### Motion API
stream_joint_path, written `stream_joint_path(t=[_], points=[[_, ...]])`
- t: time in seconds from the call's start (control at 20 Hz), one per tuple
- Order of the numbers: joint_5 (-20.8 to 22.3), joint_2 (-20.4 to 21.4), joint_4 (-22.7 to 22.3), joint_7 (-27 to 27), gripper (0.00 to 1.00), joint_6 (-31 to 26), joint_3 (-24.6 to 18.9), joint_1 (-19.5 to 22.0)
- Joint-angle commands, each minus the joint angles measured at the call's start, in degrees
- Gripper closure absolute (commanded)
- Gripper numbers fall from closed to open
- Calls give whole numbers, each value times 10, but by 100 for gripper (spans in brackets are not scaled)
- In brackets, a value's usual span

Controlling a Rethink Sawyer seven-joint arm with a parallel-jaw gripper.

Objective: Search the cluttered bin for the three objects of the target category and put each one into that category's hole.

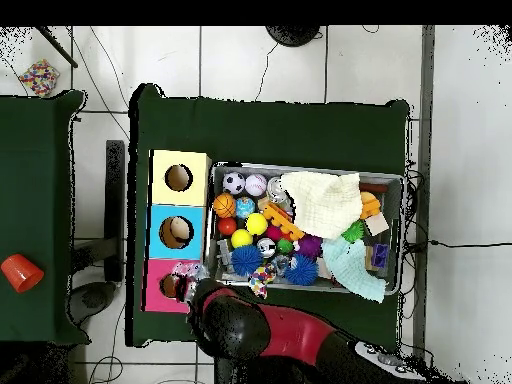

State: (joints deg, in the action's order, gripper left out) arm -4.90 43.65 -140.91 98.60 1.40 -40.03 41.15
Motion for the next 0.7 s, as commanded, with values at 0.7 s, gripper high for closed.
stream_joint_path(t=[0.7], points=[[-27, 47, 7, 203, 100, 39, -53, -12]])
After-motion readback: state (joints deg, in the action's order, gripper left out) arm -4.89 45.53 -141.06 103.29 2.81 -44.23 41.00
